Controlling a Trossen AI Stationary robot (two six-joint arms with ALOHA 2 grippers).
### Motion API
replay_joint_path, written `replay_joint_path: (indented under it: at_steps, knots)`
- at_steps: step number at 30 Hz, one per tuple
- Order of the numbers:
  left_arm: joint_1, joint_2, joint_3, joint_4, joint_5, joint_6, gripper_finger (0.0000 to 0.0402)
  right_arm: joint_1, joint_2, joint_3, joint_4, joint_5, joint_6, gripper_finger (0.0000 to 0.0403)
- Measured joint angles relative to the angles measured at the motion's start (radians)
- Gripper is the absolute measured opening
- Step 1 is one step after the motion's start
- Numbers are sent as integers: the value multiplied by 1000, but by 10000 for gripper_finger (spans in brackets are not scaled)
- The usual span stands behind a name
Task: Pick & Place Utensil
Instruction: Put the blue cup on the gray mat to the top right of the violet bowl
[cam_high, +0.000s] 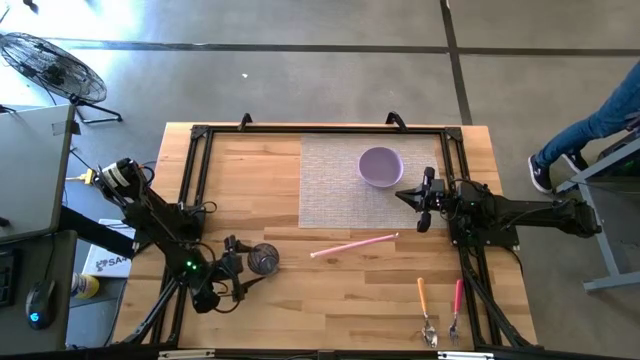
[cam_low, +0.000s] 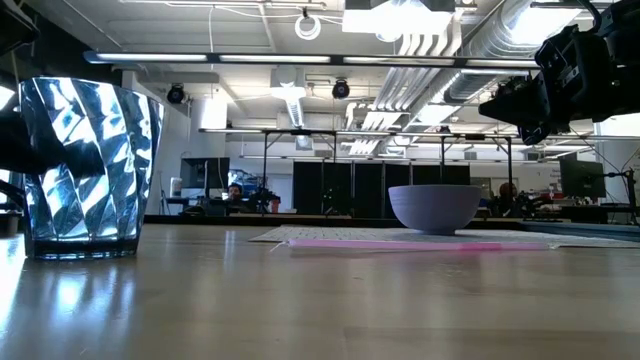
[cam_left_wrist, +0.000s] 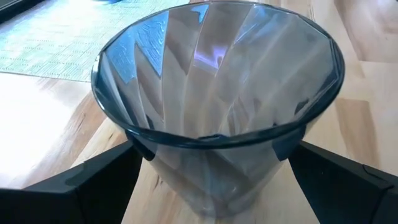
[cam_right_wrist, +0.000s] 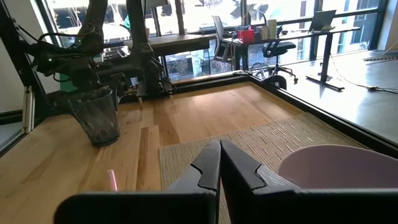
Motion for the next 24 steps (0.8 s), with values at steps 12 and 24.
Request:
replay_joint_path:
  at_steps: [12, 24]
  knots:
    - [15, 0, 0, 53, -28, 3, 395, 0, 0, 0, 0, 0, 0, 3]
    - [98, 90, 0, 244, 32, 103, 395, 0, 0, 0, 0, 0, 0, 4]
